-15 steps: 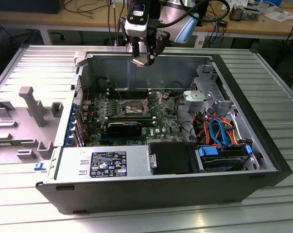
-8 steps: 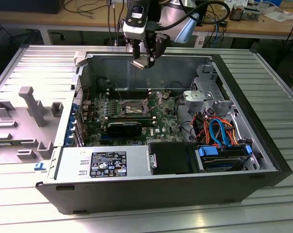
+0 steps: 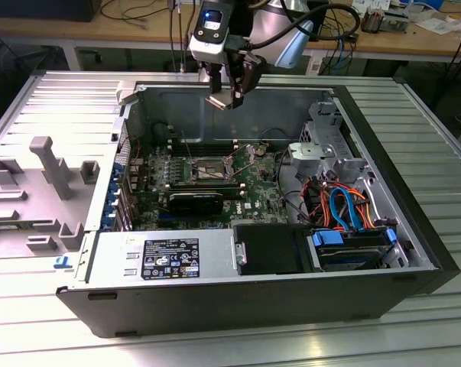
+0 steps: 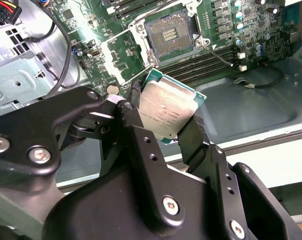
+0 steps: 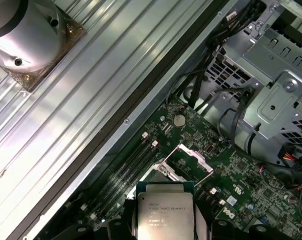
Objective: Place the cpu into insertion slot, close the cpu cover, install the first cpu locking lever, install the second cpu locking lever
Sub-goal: 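Place the cpu into insertion slot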
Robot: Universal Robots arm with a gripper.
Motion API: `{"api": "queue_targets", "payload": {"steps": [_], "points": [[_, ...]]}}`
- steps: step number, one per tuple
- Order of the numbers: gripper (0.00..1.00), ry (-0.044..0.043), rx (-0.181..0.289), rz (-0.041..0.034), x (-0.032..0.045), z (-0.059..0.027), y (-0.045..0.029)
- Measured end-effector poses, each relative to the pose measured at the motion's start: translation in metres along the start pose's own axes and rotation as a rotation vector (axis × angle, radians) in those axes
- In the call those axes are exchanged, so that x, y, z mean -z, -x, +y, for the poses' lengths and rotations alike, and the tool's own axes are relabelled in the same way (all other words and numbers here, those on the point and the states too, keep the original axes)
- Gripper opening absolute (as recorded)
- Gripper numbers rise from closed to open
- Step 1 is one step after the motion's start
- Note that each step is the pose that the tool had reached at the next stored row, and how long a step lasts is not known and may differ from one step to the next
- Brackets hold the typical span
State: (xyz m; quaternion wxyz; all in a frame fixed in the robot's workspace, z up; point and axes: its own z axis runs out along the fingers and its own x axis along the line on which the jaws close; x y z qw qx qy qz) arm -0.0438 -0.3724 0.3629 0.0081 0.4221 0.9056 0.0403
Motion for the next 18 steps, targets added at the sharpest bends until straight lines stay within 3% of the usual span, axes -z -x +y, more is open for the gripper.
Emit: {"api": "queue_targets", "payload": {"steps": [11, 18], "points": [[0.55, 0.0001, -0.001, -0.0001, 0.0, 0.0, 0.0], [0.55, 0.0006, -0.026, -0.002, -0.0002, -0.0001, 0.0001]]}}
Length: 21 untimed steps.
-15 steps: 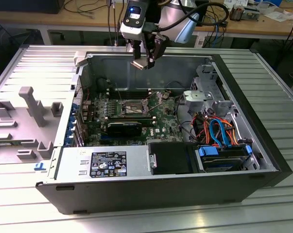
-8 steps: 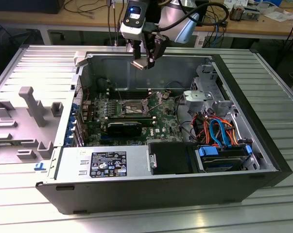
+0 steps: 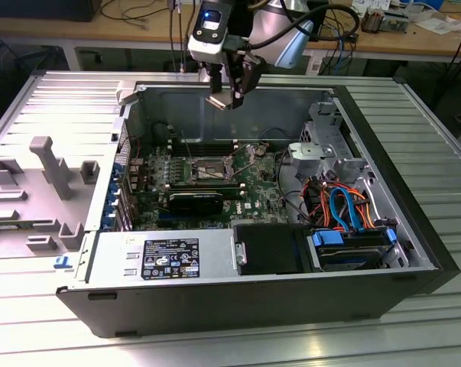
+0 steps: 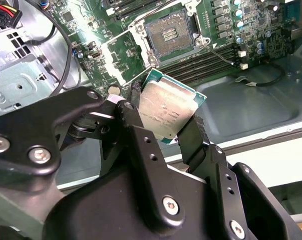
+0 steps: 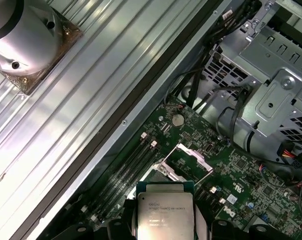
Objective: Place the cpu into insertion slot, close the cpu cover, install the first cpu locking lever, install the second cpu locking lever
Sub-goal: 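Place the cpu into insertion slot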
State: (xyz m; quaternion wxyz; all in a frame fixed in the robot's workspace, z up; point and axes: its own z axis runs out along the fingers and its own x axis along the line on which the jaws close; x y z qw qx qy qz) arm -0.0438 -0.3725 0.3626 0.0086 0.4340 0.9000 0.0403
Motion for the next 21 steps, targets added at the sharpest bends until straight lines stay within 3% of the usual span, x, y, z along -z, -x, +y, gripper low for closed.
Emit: {"api": "queue_targets", "payload": {"steps": [21], "points": [[0.55, 0.0008, -0.041, -0.0034, -0.0001, -0.0003, 0.0004]]}}
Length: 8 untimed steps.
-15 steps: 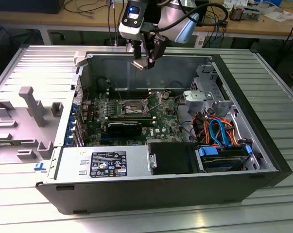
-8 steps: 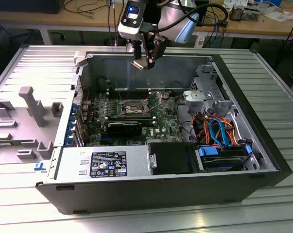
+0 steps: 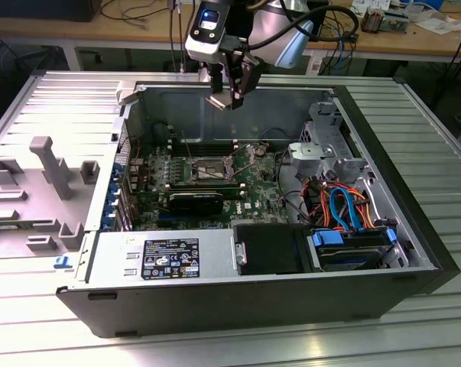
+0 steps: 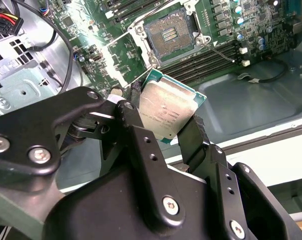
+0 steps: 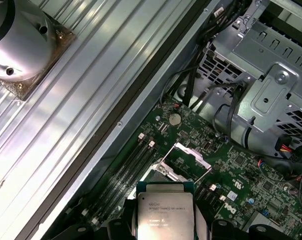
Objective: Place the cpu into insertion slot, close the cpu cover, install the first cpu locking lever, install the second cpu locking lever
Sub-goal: 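Place the cpu into insertion slot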
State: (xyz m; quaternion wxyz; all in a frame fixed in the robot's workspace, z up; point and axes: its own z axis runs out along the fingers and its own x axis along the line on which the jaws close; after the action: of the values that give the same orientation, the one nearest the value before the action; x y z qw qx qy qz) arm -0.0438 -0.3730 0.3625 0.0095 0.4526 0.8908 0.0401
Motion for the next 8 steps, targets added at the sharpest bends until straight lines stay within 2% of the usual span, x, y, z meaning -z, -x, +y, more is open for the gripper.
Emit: {"api": "queue_targets", "payload": {"steps": [8], "points": [[0.55, 0.0001, -0.005, -0.0004, 0.0, 0.0, 0.0]]}}
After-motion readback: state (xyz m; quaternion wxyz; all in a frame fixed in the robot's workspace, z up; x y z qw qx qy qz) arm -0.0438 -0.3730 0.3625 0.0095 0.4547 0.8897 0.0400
